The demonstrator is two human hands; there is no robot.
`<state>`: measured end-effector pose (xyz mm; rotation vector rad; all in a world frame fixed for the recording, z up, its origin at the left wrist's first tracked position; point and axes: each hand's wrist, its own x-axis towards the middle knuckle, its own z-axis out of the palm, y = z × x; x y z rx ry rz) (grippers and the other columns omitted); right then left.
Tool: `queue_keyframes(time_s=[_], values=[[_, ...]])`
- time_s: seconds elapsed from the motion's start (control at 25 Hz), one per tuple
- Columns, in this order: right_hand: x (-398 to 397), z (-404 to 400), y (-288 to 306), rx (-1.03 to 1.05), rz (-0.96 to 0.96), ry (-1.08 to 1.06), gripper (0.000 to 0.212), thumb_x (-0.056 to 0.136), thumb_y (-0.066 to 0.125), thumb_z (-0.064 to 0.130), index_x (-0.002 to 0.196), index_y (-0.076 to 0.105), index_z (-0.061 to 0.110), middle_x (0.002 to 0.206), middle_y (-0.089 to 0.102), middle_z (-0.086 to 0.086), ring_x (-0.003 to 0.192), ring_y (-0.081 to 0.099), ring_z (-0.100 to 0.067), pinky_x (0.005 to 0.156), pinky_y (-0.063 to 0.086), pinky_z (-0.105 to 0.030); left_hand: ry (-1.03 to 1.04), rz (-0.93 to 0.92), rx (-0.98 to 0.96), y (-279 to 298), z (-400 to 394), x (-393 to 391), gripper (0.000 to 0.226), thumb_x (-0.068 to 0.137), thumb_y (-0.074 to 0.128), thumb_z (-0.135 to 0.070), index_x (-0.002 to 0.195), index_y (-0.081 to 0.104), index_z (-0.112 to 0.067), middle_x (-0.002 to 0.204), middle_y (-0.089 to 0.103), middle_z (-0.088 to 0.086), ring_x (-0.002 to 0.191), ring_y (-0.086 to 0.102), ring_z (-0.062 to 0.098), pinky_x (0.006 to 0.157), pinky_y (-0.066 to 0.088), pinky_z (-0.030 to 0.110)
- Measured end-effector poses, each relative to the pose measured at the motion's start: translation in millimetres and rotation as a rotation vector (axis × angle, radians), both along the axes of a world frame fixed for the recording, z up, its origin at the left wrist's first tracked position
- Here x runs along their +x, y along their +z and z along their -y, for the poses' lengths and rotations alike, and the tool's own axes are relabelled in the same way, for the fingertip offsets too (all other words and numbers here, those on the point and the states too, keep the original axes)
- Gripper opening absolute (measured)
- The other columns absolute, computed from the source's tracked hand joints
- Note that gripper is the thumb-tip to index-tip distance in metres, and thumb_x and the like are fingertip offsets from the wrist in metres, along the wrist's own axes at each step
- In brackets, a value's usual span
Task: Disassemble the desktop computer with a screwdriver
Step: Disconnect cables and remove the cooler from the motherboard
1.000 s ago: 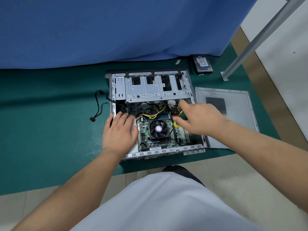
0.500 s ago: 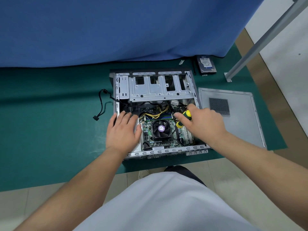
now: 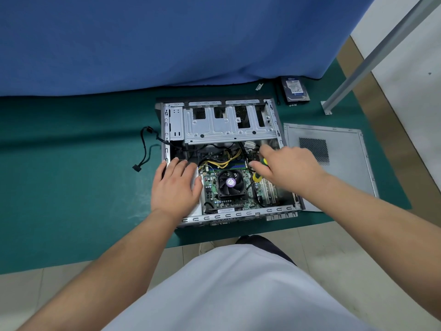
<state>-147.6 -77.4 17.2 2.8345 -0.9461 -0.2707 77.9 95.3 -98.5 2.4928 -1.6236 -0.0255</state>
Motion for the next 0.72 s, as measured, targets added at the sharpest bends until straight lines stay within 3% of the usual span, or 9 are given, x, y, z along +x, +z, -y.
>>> queue_keyframes(time_s=[0.08, 0.16, 0.28, 0.36, 0.48, 0.72], values=[[-4, 8, 3, 0.18, 0.029, 0.156, 0.034, 0.098, 0.038, 0.05, 0.114, 0.044, 0.022, 0.068, 0.05, 0.005, 0.064, 0.052, -0.024, 0.051, 0.048, -0.037, 0.002, 0.003, -0.002, 0, 0, 0, 0.048, 0.101, 0.032, -0.049, 0.134, 0.06, -0.028, 0.139, 0.062, -0.003, 0.142, 0.043, 0.02, 0.124, 0.018, 0.044], [-8, 11, 9, 0.326, 0.045, 0.238, 0.027, 0.09, 0.044, 0.042, 0.111, 0.042, 0.025, 0.084, 0.054, 0.004, 0.079, 0.052, -0.022, 0.063, 0.05, -0.04, -0.001, 0.0, -0.003, 0, 0, 0, 0.048, 0.101, 0.033, -0.049, 0.134, 0.06, -0.028, 0.138, 0.062, -0.003, 0.142, 0.043, 0.02, 0.124, 0.018, 0.044], [-14, 11, 5, 0.382, 0.101, 0.153, 0.028, 0.09, 0.045, 0.042, 0.112, 0.043, 0.026, 0.101, 0.054, 0.003, 0.084, 0.054, -0.019, 0.073, 0.052, -0.042, -0.001, 0.002, 0.001, 0, 0, 0, 0.048, 0.101, 0.033, -0.049, 0.134, 0.06, -0.028, 0.138, 0.062, -0.003, 0.141, 0.043, 0.02, 0.124, 0.017, 0.044], [-17, 6, -5, 0.464, 0.248, 0.021, 0.028, 0.093, 0.051, 0.042, 0.117, 0.046, 0.028, 0.108, 0.054, 0.006, 0.077, 0.059, -0.014, 0.073, 0.053, -0.039, -0.002, 0.004, 0.0, 0, 0, 0, 0.047, 0.101, 0.034, -0.049, 0.134, 0.06, -0.028, 0.138, 0.062, -0.003, 0.141, 0.043, 0.02, 0.124, 0.017, 0.043], [-20, -9, -20, 0.55, 0.521, -0.173, 0.04, 0.094, 0.065, 0.042, 0.128, 0.046, 0.035, 0.103, 0.064, 0.01, 0.065, 0.06, -0.006, 0.066, 0.048, -0.022, -0.003, 0.005, -0.005, 0, 0, 0, 0.047, 0.1, 0.035, -0.048, 0.134, 0.06, -0.027, 0.137, 0.062, -0.003, 0.141, 0.043, 0.02, 0.124, 0.017, 0.043], [-18, -14, -29, 0.508, 0.557, -0.256, 0.038, 0.099, 0.063, 0.031, 0.127, 0.036, 0.03, 0.082, 0.069, -0.001, 0.059, 0.061, -0.011, 0.062, 0.056, -0.041, 0.0, 0.003, 0.002, 1, 0, 0, 0.048, 0.101, 0.034, -0.048, 0.135, 0.06, -0.028, 0.138, 0.062, -0.003, 0.141, 0.044, 0.02, 0.124, 0.019, 0.044]])
